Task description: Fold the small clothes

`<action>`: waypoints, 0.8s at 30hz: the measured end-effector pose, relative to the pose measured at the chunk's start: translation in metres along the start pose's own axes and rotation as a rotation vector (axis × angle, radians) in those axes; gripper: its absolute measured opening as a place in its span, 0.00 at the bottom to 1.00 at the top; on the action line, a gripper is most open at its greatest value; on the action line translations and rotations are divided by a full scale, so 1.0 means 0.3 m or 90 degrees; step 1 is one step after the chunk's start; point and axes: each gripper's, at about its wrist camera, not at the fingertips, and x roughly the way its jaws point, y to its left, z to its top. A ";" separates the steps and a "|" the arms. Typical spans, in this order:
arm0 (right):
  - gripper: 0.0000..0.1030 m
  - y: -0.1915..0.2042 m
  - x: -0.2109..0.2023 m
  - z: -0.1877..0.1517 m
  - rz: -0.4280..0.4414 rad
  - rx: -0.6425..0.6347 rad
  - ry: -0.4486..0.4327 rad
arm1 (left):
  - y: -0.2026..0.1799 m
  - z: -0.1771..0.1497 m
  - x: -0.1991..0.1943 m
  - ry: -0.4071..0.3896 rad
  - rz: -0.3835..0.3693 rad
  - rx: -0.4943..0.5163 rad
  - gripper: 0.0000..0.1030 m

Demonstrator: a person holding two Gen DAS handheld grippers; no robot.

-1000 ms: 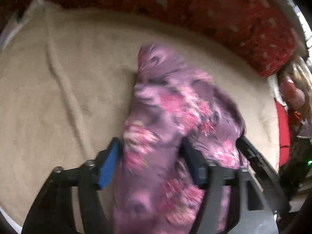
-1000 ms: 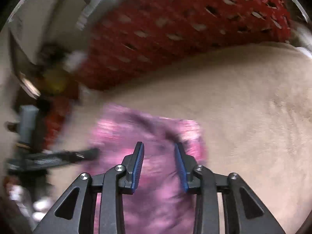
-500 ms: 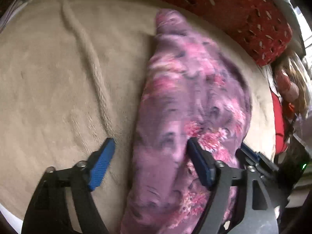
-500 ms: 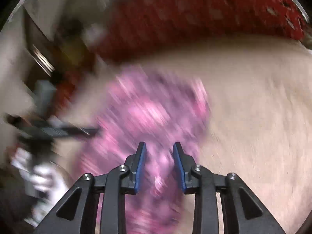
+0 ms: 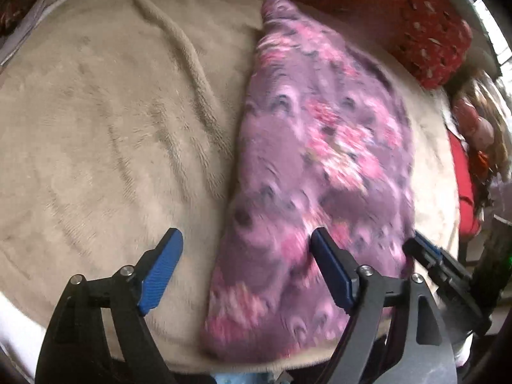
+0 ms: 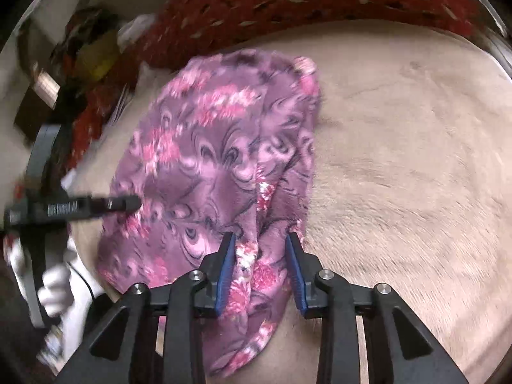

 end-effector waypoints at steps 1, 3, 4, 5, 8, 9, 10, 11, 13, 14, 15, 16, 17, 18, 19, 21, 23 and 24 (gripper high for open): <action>0.35 0.011 -0.034 -0.003 0.004 -0.001 -0.014 | -0.003 -0.014 -0.019 -0.007 0.000 0.007 0.80; 0.35 0.032 -0.085 -0.025 0.016 -0.032 -0.025 | -0.009 -0.054 -0.030 -0.018 0.020 0.023 0.81; 0.35 0.041 -0.093 -0.042 0.009 -0.047 -0.023 | -0.012 -0.070 -0.018 -0.016 0.031 0.026 0.80; 0.35 0.045 -0.092 -0.058 -0.005 -0.061 -0.015 | -0.005 -0.089 0.012 -0.002 0.042 0.026 0.81; 0.37 0.021 -0.014 -0.129 -0.084 -0.090 0.046 | -0.003 -0.126 0.046 -0.006 0.055 0.021 0.85; 0.37 0.015 -0.005 -0.147 -0.088 -0.090 0.042 | -0.014 -0.130 0.040 -0.012 0.065 0.028 0.85; 0.38 0.012 -0.014 -0.151 -0.087 -0.081 0.026 | -0.017 -0.143 0.031 -0.012 0.071 0.033 0.85; 0.38 0.017 -0.021 -0.148 -0.088 -0.070 0.025 | -0.024 -0.146 0.032 -0.010 0.075 0.036 0.85; 0.38 0.016 -0.058 -0.144 -0.087 -0.057 0.012 | -0.032 -0.135 0.032 -0.009 0.074 0.033 0.85; 0.38 0.019 -0.069 -0.141 -0.089 -0.059 0.007 | -0.038 -0.125 0.036 -0.008 0.072 0.029 0.85; 0.38 0.020 -0.078 -0.139 -0.095 -0.062 0.003 | -0.041 -0.115 0.038 -0.008 0.070 0.025 0.86; 0.39 0.016 -0.081 -0.139 -0.107 -0.063 0.003 | -0.040 -0.113 0.035 -0.008 0.069 0.024 0.86; 0.42 0.021 -0.069 -0.139 -0.112 -0.061 0.008 | -0.038 -0.114 0.034 -0.009 0.070 0.023 0.86; 0.43 0.014 -0.055 -0.142 -0.117 -0.055 0.018 | -0.039 -0.109 0.033 -0.010 0.071 0.025 0.86; 0.43 0.006 -0.042 -0.144 -0.120 -0.048 0.029 | -0.044 -0.126 0.033 -0.010 0.072 0.024 0.86; 0.44 0.007 -0.038 -0.142 -0.123 -0.044 0.027 | -0.038 -0.130 0.029 -0.010 0.068 0.023 0.86; 0.44 0.014 -0.043 -0.143 -0.127 -0.047 0.028 | -0.009 -0.153 0.023 -0.006 0.065 0.023 0.86; 0.44 0.018 -0.054 -0.135 -0.126 -0.044 0.023 | -0.011 -0.143 0.024 -0.004 0.061 0.023 0.85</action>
